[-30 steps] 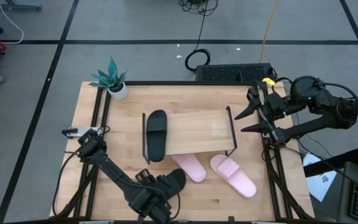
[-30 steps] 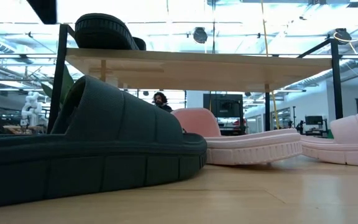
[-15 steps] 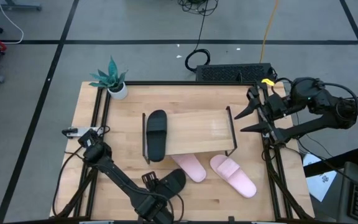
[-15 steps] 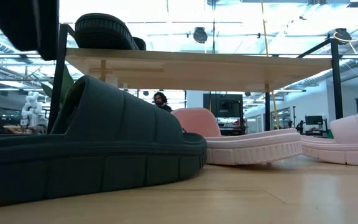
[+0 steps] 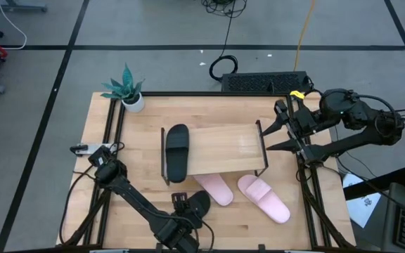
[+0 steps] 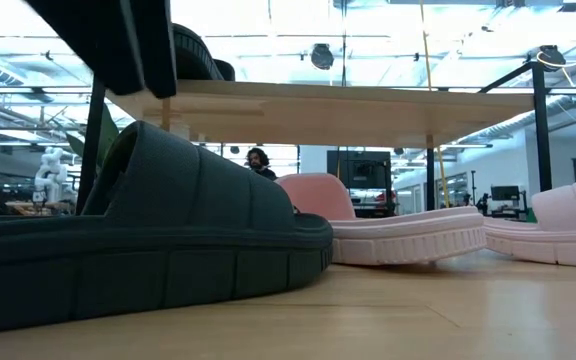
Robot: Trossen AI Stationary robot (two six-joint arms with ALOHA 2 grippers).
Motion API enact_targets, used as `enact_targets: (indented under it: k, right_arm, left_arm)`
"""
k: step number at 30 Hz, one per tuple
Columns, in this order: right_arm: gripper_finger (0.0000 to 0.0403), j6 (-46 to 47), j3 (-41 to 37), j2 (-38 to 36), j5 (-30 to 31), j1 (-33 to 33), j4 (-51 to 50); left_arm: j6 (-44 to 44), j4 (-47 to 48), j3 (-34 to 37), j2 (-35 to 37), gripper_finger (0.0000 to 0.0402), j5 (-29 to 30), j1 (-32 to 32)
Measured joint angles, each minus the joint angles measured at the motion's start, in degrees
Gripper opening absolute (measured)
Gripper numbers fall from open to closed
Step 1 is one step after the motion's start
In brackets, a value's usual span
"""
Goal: Pick and place slides into the shelf
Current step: Put the black slipper on the shelf
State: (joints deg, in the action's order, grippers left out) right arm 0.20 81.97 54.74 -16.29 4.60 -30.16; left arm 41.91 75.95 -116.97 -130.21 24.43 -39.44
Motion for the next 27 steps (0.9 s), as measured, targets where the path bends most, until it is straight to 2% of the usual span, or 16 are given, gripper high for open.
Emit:
enact_targets:
  k: [8, 18, 27]
  right_arm:
    - [0.0183, 0.16, 0.00, 0.71, -0.02, -0.02, 0.15]
    - [0.0183, 0.85, 0.00, 1.46, -0.03, 0.00, 2.24]
    - [0.0183, 0.86, 0.00, 1.75, -0.02, -0.01, 2.48]
  left_arm:
    - [-2.81, 0.49, 2.81, -0.02, 0.0239, -1.85, -0.30]
    - [-8.68, 0.23, 3.02, -0.02, 0.0239, 2.19, -0.31]
    - [-12.73, -0.26, 3.09, -1.55, 0.0239, 2.16, 0.02]
